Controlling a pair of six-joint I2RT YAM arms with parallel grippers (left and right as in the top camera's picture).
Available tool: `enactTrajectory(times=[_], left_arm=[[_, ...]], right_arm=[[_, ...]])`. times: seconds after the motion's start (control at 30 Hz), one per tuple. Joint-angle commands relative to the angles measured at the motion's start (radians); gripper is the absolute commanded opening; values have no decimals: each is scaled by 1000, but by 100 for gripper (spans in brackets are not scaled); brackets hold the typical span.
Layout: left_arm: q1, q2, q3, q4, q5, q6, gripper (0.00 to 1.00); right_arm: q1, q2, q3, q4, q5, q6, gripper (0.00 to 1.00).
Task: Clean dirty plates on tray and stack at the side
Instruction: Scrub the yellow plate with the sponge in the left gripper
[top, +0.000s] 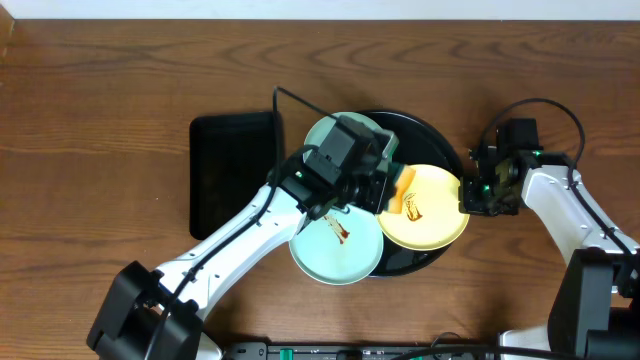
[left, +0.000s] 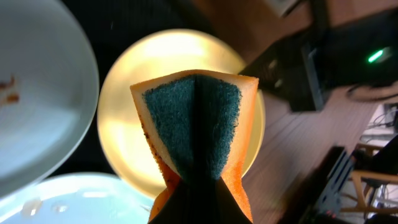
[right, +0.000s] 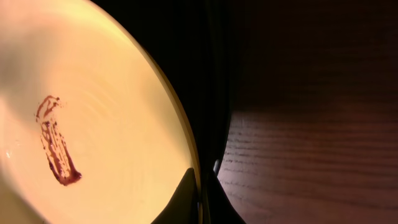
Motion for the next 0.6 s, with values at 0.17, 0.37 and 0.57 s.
enactTrajectory(times=[0.17,0.37,0.57], left_arm=[[-37,61,34,87,-115,45,7],[-85,196,34,225,-46,-29,7],[-125,292,34,308,-23,-104,7]], right_arm=[[13,9,3,-10,-11,6,1],[13,9,3,-12,-11,5,1],[13,9,3,-12,-11,5,1]])
